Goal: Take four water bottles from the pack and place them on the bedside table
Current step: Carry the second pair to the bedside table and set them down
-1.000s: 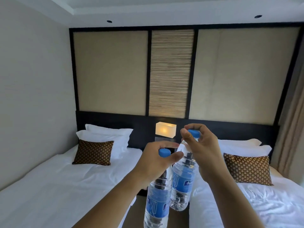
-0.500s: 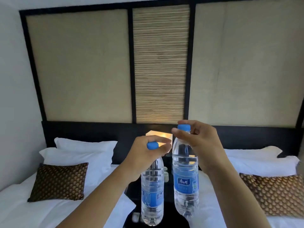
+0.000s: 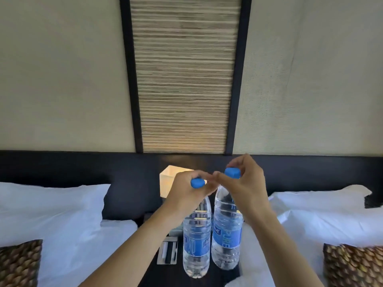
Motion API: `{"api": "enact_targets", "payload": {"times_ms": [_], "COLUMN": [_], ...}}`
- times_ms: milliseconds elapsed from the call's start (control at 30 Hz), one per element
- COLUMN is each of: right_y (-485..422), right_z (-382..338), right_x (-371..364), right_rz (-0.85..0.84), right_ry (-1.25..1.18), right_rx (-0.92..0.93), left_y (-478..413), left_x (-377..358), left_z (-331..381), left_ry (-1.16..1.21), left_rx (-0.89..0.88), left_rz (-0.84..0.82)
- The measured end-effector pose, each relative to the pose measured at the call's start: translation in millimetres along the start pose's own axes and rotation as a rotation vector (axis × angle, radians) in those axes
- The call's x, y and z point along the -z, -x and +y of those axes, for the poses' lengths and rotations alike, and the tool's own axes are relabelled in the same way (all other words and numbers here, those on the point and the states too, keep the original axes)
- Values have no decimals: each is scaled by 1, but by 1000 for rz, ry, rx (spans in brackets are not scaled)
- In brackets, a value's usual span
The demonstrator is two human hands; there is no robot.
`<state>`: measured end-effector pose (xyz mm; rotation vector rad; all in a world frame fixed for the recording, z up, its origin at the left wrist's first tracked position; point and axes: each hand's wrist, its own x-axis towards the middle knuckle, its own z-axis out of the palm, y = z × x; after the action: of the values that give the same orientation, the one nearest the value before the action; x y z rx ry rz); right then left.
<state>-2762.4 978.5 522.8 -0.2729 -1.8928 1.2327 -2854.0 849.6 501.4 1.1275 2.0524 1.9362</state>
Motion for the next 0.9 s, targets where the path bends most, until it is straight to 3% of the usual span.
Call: {"api": "enact_targets", "payload": {"times_ms": [267, 467, 700, 900], "right_y": [-140, -222, -250, -209], "right_z": [150, 277, 441, 579], "right_x": [-53, -78, -100, -120], "right_rz": [89, 43, -24, 137], "right_ry": [119, 134, 50, -9], "right_rx": [-69, -89, -106, 29], "left_y": [-176, -267, -311, -289], "left_x": [-32, -69, -110, -156], "left_z": [-144, -246, -382, -512], "left_ry": [-66, -94, -117, -182], "left_rx": [43, 57, 63, -132], "left_rz": [15, 57, 75, 27]}}
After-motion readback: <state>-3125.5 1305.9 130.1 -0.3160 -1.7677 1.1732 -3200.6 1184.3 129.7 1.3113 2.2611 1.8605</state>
